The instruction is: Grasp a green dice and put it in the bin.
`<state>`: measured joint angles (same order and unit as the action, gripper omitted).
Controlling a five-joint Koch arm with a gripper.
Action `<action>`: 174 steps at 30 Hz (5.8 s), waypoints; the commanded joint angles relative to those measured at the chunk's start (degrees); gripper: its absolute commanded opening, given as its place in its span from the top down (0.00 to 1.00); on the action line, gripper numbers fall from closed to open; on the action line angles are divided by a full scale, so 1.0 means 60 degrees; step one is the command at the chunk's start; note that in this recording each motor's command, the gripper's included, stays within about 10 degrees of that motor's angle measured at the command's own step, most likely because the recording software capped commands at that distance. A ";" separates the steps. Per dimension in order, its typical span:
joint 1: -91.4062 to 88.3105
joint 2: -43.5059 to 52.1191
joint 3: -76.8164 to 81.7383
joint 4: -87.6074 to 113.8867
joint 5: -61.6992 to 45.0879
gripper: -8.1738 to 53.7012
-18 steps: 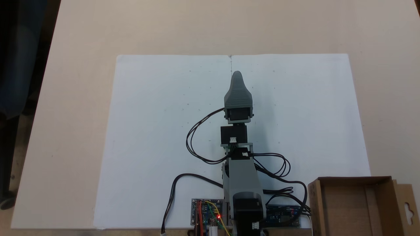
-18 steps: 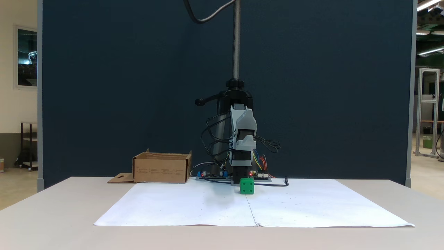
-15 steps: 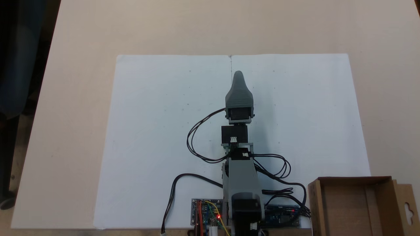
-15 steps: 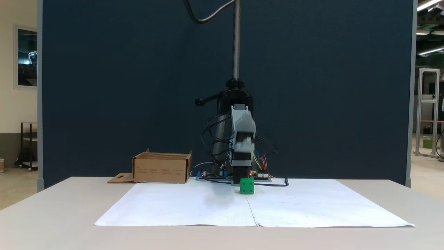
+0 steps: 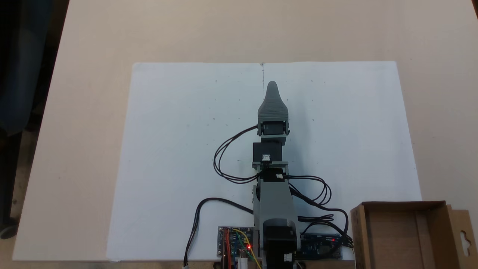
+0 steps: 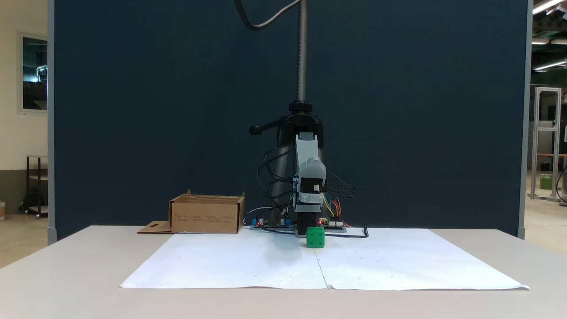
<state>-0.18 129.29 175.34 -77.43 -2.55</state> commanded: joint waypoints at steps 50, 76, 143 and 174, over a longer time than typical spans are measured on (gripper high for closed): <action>-0.0176 0.1084 -0.2813 0.6035 -0.0234 0.18; 0.0073 0.1069 -0.9214 1.9307 0.1626 0.17; -0.0454 0.1113 -0.7910 2.3057 0.1978 0.17; -0.1406 0.0586 -0.6665 2.1504 0.3223 0.17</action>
<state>-7.47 129.20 136.23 54.49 13.45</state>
